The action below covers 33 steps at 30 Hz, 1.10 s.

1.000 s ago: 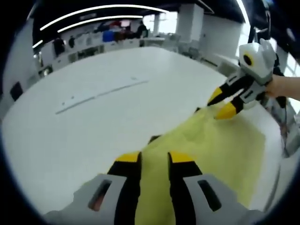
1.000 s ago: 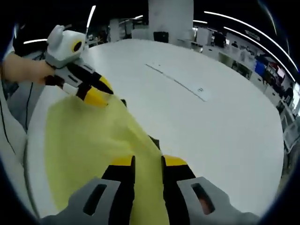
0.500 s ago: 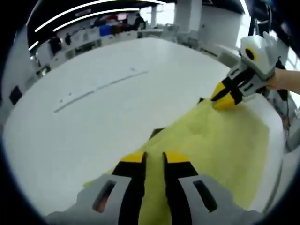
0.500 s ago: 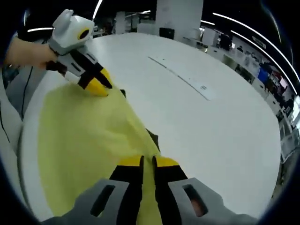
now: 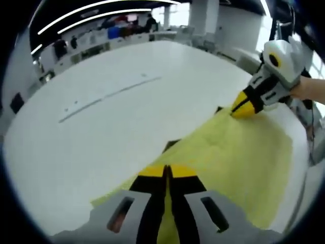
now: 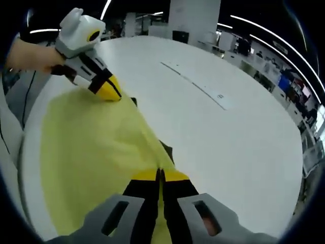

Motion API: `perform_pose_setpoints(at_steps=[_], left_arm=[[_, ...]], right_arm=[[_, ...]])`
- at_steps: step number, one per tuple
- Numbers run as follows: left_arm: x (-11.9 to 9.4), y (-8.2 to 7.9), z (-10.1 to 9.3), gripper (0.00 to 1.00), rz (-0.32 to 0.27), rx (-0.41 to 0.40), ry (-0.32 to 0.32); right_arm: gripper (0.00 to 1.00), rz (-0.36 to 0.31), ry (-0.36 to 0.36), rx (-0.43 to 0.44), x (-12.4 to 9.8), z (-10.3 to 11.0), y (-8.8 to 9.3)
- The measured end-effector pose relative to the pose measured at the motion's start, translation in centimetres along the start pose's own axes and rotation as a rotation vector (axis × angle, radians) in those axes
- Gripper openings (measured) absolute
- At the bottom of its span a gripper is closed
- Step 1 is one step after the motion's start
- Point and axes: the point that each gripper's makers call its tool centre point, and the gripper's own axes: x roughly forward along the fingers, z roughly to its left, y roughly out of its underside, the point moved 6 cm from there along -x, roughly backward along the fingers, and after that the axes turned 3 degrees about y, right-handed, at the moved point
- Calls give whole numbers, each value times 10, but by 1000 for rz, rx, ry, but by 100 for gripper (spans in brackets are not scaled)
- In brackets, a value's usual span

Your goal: Fold the garment on the visible template until the final outline fits inside the template.

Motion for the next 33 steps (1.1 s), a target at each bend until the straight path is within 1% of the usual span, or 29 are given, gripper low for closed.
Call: perform_pose_setpoints(at_steps=[7, 12, 19, 24, 29, 33], left_arm=[[-6, -4, 3, 0, -24, 0, -25], [-6, -6, 5, 0, -37, -13, -33], [-2, -7, 7, 0, -35, -13, -37], [2, -5, 8, 0, -27, 0, -38], [2, -6, 8, 0, -27, 11, -43], [4, -5, 9, 0, -32, 9, -50]], right_arm=[[2, -8, 22, -8, -4, -2, -3], [2, -11, 32, 7, -3, -3, -2], [2, -8, 40, 54, 2, -6, 1], [3, -7, 45, 60, 2, -6, 1], [4, -7, 77, 59, 0, -12, 1], [4, 11, 115, 72, -1, -20, 7]])
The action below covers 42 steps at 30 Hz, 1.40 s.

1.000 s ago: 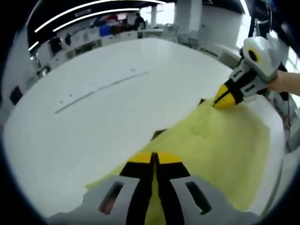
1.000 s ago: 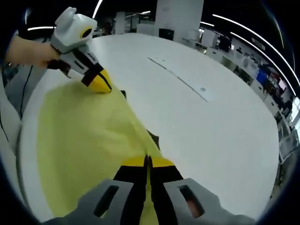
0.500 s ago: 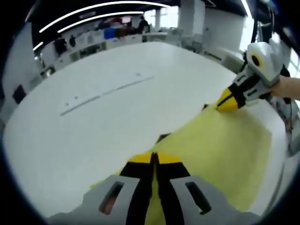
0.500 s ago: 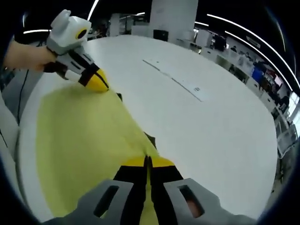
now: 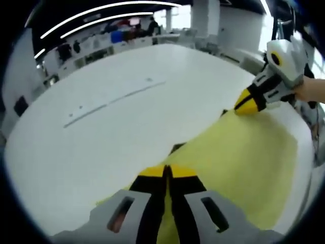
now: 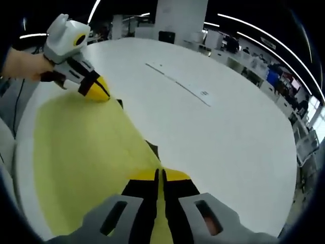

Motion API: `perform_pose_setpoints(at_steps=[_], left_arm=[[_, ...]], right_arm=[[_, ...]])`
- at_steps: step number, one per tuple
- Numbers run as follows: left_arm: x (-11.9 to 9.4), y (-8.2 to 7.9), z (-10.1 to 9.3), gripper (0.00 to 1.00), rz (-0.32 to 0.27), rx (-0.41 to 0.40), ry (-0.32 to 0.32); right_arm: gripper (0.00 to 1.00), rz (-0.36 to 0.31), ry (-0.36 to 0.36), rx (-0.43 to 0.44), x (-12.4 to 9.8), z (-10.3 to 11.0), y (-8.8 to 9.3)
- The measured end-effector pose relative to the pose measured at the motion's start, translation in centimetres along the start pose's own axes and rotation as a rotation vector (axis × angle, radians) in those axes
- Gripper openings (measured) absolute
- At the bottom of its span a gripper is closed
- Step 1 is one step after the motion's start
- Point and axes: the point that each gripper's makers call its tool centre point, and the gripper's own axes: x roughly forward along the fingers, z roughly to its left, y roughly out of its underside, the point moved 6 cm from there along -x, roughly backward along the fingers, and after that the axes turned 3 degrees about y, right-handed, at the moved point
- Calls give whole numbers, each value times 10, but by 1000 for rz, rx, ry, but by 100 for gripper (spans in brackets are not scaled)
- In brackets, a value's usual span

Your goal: Fold the garment on the visible template until the final outline fits inside the template.

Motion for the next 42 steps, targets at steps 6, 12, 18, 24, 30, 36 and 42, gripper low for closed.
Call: perform_pose_setpoints(at_steps=[6, 12, 18, 24, 30, 36, 42], left_arm=[[2, -5, 9, 0, -34, -12, -40], [-4, -3, 17, 2, -49, -59, -58], [-12, 0, 14, 8, -53, -81, -57], [-25, 6, -1, 13, -70, -101, -32], [-45, 24, -19, 18, -71, -88, -11], [-63, 56, -34, 26, -21, -96, -3], [-72, 79, -43, 29, 11, -121, 0]], right_arm=[[6, 12, 43, 50, -2, -12, 8], [9, 5, 85, 96, -12, -19, 11], [13, -12, 69, 136, -19, -3, 11], [23, -29, -2, 150, -26, 31, 12], [29, -42, -21, 165, -43, 62, 17], [37, -16, -34, 170, -54, 86, 31], [39, 8, -55, 171, -65, 106, 49]])
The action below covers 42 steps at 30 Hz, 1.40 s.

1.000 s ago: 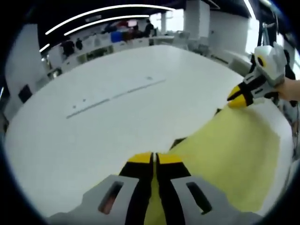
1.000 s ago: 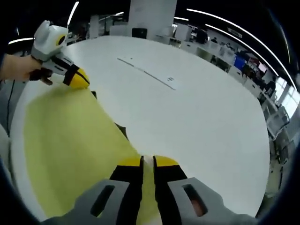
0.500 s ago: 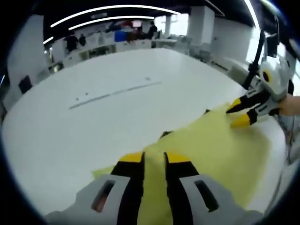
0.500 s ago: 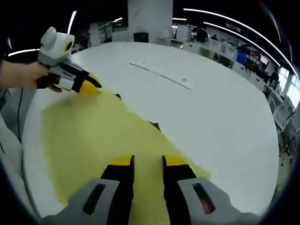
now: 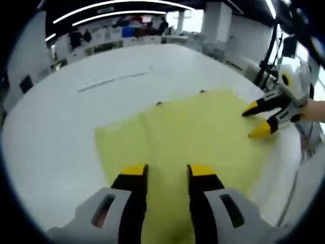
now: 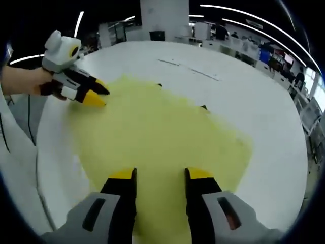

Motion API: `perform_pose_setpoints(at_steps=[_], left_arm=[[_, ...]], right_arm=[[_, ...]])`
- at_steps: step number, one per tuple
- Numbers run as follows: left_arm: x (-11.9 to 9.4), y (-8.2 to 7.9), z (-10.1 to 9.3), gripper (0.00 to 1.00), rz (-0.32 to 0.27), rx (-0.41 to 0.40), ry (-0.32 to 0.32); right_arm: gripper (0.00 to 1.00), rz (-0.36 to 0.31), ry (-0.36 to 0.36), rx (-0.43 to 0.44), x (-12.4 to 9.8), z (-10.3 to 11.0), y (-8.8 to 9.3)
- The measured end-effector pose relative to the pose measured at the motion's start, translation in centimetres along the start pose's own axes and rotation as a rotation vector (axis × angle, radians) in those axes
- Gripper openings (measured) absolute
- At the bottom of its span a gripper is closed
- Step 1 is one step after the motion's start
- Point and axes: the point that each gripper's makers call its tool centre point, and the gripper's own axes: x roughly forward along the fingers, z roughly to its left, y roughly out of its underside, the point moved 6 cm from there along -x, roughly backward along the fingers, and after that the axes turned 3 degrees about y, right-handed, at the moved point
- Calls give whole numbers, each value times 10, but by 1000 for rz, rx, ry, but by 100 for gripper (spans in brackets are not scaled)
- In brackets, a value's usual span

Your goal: Fold the garment on the visible template until the final outline fits inside the template.

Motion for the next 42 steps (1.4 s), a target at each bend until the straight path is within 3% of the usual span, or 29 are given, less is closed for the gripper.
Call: perform_pose_setpoints(at_steps=[2, 15, 24, 28, 42], left_arm=[[-4, 3, 0, 29, -24, 7, -10], [-23, 25, -2, 32, 4, 36, -38], [-35, 38, -3, 36, 0, 21, -63], [-40, 42, -3, 37, 1, 18, -72], [-60, 57, 0, 41, 24, 11, -93]], right_arm=[[41, -6, 2, -1, -3, 1, 3], [38, -16, 11, -14, -23, 4, 23], [40, 6, 25, -1, -40, 7, 41], [40, 28, 35, -37, -44, 10, 47], [39, 18, 47, -7, -50, 9, 53]])
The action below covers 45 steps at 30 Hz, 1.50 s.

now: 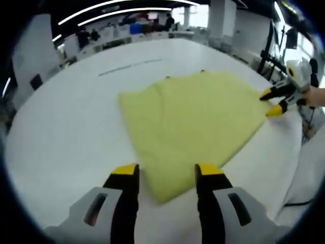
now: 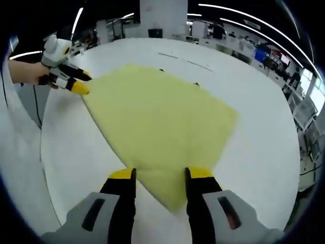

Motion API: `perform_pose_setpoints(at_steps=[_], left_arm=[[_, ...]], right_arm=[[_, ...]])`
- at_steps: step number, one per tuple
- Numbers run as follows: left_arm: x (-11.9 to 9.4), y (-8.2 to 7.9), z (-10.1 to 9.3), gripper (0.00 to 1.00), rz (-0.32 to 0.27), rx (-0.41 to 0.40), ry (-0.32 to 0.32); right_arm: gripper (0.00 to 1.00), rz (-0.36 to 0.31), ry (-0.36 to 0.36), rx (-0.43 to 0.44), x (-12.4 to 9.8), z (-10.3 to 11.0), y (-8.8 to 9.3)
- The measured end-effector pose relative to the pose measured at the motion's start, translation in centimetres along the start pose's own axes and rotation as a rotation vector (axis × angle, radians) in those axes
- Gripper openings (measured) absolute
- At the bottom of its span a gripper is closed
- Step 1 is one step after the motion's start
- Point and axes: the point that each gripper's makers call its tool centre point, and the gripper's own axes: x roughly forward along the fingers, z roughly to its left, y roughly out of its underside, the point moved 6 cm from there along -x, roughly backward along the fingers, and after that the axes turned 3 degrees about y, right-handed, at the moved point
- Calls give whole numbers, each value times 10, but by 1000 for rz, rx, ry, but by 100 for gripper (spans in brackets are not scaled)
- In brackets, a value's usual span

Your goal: Fold the garment on the visible template until the final outline fits inside the template.

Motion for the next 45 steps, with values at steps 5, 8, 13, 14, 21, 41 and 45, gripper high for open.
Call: perform_pose_setpoints(at_steps=[5, 8, 13, 14, 21, 41, 45], left_arm=[[-9, -1, 5, 43, -20, -7, -12], [-12, -1, 9, 51, -26, -18, -10], [-19, 2, 19, 67, -23, -59, -28], [-23, 1, 21, 68, -26, -68, -30], [-43, -5, 26, 81, -61, -100, -40], [-138, -54, 11, 100, -264, -118, -79], [-156, -64, 1, 100, -312, -111, -82]], right_arm=[[45, 0, 11, 82, -9, -2, 3], [54, 20, 25, 121, -16, -5, 11], [64, 4, 45, 193, -34, -9, 22], [67, 2, 56, 200, -39, -11, 24], [87, -48, 119, 265, -65, -20, 20], [100, -372, 159, 290, -158, -3, -42], [100, -393, 188, 286, -172, -4, -43]])
